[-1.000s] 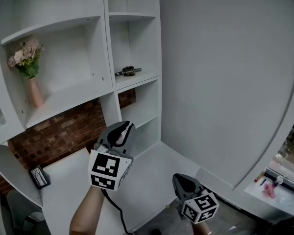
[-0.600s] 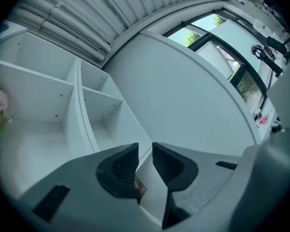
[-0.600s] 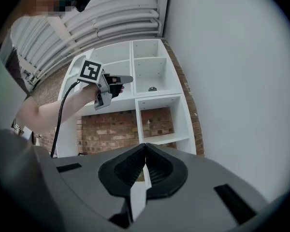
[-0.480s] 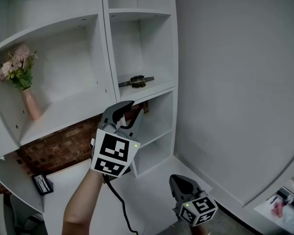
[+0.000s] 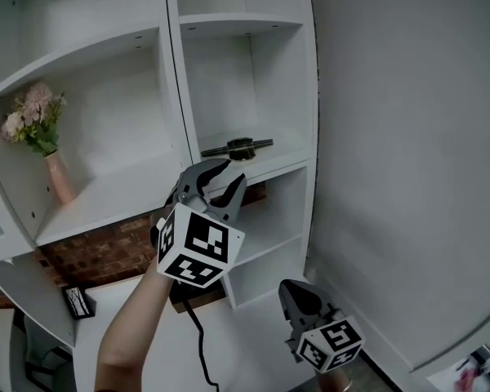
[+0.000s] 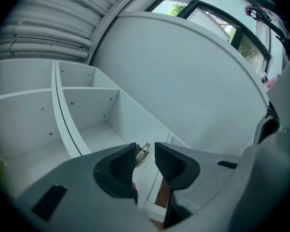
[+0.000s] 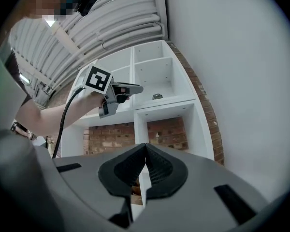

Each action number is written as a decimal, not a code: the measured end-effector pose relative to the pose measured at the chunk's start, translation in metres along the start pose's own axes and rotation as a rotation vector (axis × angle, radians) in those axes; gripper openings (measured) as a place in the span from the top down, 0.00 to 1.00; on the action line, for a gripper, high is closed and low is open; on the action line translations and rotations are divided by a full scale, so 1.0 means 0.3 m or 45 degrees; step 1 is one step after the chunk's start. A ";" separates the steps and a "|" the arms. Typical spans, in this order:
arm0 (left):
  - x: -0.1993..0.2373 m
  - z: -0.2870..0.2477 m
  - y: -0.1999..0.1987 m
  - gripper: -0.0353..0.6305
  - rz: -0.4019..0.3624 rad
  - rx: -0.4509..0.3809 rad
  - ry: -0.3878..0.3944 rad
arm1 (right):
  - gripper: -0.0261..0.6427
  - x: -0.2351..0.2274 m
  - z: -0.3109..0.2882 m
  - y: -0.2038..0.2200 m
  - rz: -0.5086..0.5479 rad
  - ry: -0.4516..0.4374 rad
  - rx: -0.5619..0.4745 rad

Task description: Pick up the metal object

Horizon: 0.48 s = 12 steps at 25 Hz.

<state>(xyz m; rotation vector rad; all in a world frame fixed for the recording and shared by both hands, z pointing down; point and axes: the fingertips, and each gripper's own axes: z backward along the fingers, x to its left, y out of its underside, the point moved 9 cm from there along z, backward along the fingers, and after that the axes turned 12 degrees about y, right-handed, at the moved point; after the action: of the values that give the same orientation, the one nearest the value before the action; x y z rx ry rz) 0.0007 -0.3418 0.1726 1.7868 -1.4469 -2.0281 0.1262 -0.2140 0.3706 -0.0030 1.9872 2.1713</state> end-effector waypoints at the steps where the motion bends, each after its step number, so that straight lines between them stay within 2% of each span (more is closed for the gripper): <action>1: 0.007 -0.017 -0.004 0.79 -0.023 0.036 -0.010 | 0.95 -0.017 -0.018 -0.006 -0.004 -0.030 0.002; 6: 0.043 -0.117 -0.032 0.77 -0.136 0.230 -0.047 | 0.95 -0.113 -0.110 -0.050 -0.022 -0.159 -0.003; 12: 0.082 -0.236 -0.074 0.76 -0.246 0.429 -0.031 | 0.95 -0.211 -0.194 -0.081 -0.049 -0.278 -0.020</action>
<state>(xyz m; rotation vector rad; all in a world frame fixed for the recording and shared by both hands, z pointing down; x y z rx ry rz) 0.0610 -0.3855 0.1484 2.1094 -1.7766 -1.9909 0.1842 -0.2787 0.3494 0.1840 1.8342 2.0651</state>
